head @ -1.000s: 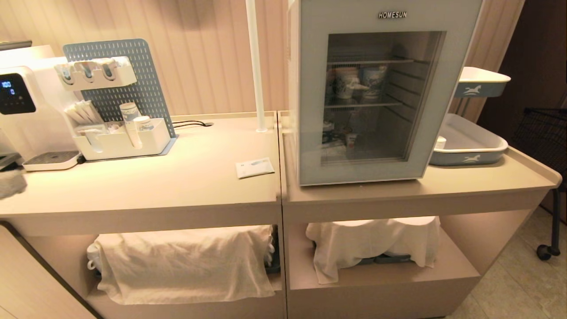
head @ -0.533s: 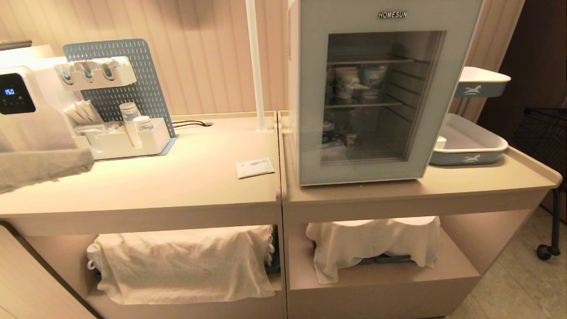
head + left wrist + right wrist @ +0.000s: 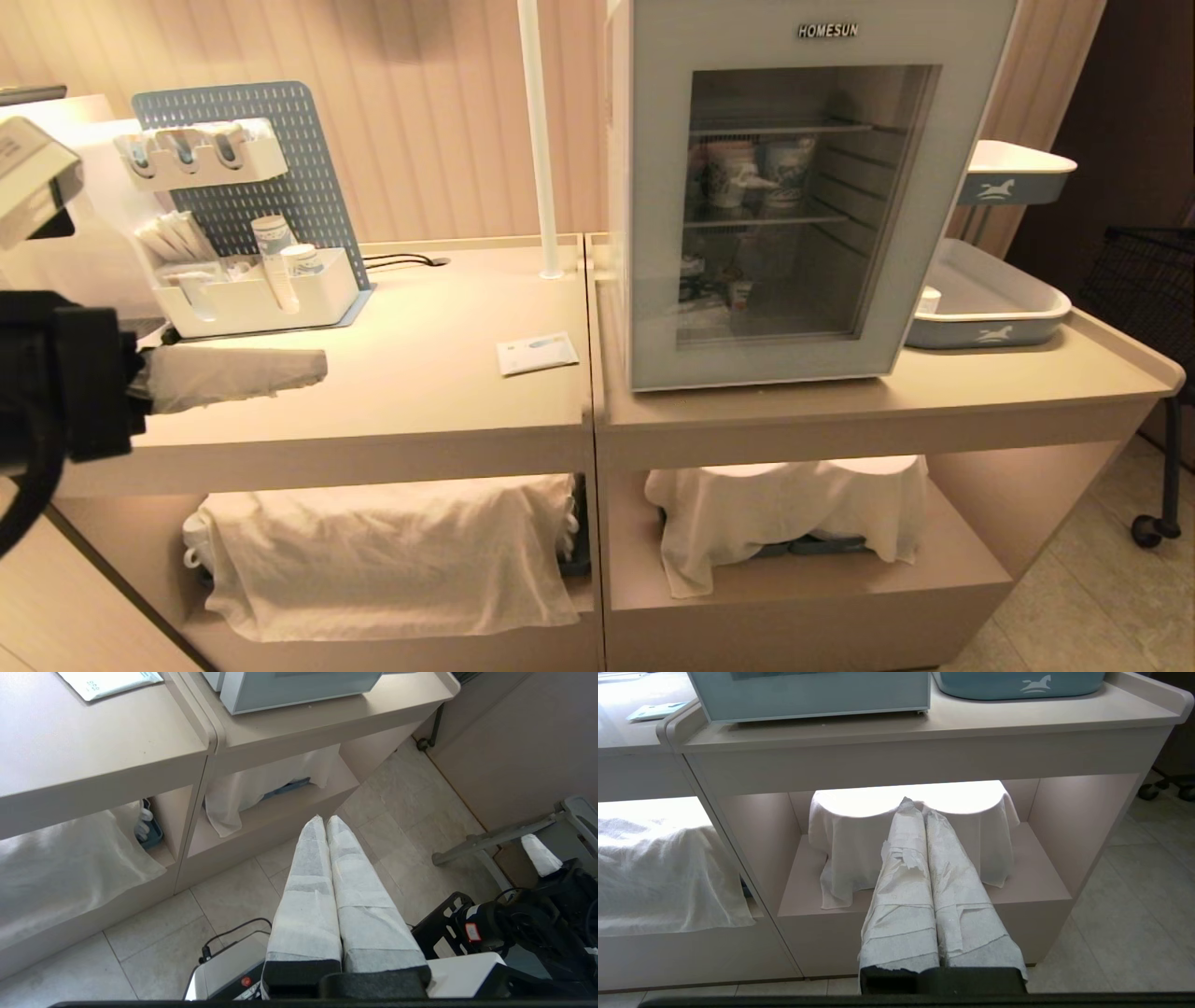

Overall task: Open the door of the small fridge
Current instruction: Open the freezer door

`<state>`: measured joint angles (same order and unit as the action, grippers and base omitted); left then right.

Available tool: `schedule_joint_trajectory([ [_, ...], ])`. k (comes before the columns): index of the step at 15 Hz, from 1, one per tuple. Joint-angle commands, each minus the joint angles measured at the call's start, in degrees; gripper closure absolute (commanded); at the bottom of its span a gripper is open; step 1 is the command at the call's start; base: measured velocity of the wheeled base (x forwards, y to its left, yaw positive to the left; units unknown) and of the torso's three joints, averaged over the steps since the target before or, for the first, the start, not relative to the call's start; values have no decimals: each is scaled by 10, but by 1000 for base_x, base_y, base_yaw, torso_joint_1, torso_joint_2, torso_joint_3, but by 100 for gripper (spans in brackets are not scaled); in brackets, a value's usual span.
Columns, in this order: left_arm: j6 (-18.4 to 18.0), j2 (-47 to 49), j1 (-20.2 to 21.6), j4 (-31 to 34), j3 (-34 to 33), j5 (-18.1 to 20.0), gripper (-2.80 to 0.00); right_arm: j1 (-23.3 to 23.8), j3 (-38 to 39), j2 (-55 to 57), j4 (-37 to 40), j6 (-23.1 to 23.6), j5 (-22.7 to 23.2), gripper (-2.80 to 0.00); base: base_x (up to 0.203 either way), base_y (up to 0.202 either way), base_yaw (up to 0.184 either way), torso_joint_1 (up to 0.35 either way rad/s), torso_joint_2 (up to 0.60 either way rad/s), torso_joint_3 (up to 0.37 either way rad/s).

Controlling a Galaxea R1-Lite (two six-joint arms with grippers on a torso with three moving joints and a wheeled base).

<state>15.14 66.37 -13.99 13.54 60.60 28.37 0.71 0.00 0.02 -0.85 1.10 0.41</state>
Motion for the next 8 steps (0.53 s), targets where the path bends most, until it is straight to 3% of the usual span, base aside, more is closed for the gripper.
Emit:
schedule_joint_trajectory([
  [1,-1,41,-3,-1,6,4,0,0,6,0,0,0,0,0,0,0,0,0,0,0],
  [5,-1,78,-15,-53,12,11,0,0,6,0,0,0,0,0,0,0,0,0,0,0],
  [8,-6,129,-16,-55,56,9,0,0,6,0,0,0,0,0,0,0,0,0,0,0],
])
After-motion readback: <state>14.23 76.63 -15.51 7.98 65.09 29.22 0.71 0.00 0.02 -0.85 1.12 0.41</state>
